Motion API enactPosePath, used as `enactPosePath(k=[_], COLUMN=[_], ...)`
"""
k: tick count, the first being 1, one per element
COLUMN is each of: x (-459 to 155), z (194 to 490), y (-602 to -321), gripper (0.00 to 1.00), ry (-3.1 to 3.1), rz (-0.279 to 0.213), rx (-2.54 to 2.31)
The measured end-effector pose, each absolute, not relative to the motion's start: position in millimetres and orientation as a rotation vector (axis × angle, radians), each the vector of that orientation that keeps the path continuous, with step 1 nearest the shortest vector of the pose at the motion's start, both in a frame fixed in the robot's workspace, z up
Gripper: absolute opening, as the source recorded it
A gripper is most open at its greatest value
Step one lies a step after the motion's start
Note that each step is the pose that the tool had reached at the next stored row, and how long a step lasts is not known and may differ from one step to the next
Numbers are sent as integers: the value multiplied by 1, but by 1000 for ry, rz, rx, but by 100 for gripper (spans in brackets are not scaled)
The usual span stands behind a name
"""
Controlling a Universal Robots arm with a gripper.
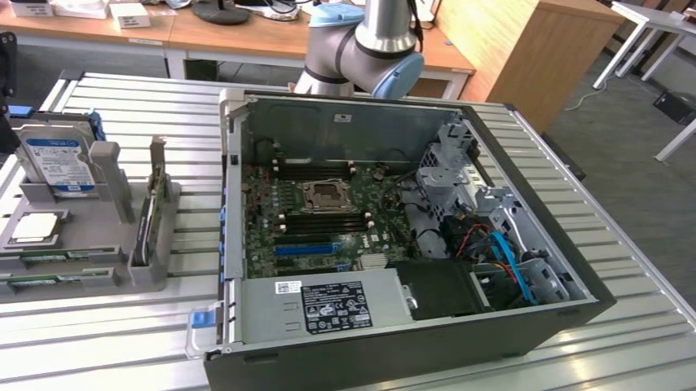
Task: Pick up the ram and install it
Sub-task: 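Pick up the ram and move it above insertion slot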
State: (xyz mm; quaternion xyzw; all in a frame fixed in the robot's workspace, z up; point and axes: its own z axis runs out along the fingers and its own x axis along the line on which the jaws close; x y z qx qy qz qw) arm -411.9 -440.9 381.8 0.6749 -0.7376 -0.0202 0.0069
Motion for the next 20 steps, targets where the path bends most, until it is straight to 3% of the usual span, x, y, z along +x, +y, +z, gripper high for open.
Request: enactPosePath(k=[3, 5, 7, 8, 20], x=[-412, -412, -412, -412, -412], z=[382, 382, 382, 382, 364], y=[-441, -441, -441, -441, -441], gripper=[11, 23, 23, 30, 30], ry=[-2307, -2307, -2307, -2307, -2306], rz=[-63, -63, -63, -63, -63], rx=[2111, 2111, 2111, 2111, 2112])
